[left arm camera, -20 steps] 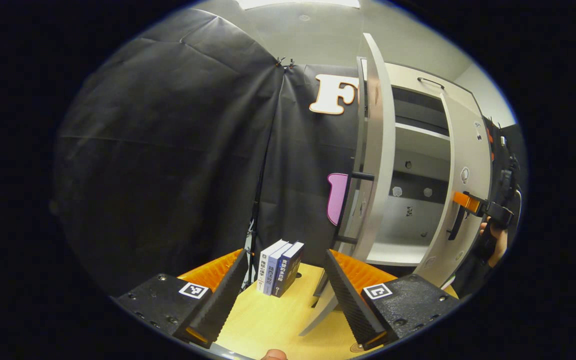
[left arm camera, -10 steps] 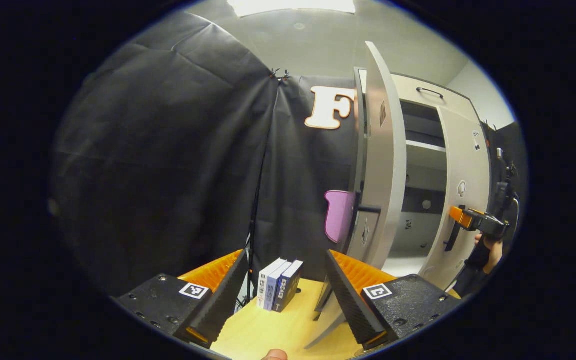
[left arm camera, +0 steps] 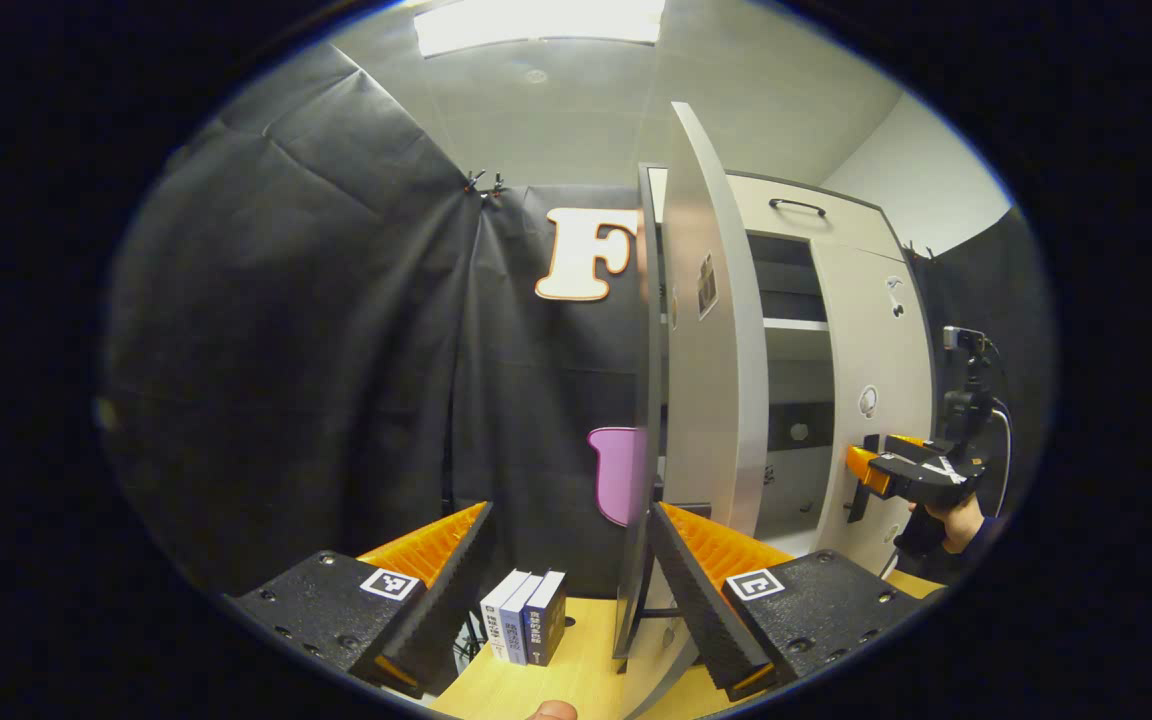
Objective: Grasp the bottle in the cabinet with the left hand and place it on the coaster, then close the right door with the right hand and the left door with the left hand.
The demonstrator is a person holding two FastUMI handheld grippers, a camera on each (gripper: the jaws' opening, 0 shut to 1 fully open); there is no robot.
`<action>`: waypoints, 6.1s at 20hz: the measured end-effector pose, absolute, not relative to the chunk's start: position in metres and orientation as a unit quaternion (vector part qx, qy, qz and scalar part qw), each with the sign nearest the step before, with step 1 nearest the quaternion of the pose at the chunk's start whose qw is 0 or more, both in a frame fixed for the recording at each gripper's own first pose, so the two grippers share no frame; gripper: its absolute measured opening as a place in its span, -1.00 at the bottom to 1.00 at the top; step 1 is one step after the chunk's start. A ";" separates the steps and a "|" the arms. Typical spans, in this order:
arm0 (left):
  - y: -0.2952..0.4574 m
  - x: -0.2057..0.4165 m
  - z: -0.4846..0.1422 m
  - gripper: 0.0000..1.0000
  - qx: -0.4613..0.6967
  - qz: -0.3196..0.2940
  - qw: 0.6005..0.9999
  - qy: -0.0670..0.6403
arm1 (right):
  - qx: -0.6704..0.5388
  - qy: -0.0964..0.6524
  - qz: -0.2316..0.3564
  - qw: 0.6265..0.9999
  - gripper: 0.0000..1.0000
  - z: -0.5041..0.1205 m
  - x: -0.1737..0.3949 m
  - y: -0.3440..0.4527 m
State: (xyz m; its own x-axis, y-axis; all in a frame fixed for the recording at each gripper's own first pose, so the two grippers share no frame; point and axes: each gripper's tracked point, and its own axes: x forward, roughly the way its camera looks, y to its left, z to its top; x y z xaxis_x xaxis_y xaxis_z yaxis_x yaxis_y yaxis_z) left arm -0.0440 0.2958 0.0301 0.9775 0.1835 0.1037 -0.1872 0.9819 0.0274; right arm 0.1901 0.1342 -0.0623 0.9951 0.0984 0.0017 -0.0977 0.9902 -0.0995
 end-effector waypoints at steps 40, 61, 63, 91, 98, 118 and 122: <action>0.115 0.052 0.011 1.00 -0.077 -0.124 0.989 -0.035 | -0.078 -0.021 -0.074 0.994 0.97 -0.007 0.083 -0.084; 0.066 0.125 0.002 1.00 -0.052 -0.141 0.988 -0.021 | -0.060 -0.026 -0.154 0.986 0.99 0.028 0.003 -0.163; 0.065 0.129 0.001 0.99 -0.044 -0.136 0.989 -0.024 | -0.069 -0.021 -0.157 0.985 0.98 0.027 -0.004 -0.169; 0.057 0.174 -0.013 0.95 -0.034 -0.101 0.994 -0.007 | -0.033 -0.018 -0.186 0.982 0.94 0.038 -0.065 -0.217; 0.055 0.180 -0.016 0.95 -0.035 -0.096 0.995 0.000 | -0.041 -0.017 -0.173 0.984 0.99 0.033 -0.067 -0.213; 0.036 0.078 0.032 0.92 -0.044 -0.036 0.998 -0.005 | -0.033 -0.004 -0.044 0.998 0.98 0.015 0.003 -0.184; 0.021 0.052 0.044 0.92 -0.038 -0.021 0.999 -0.013 | -0.026 -0.007 -0.024 0.999 0.98 0.021 0.014 -0.188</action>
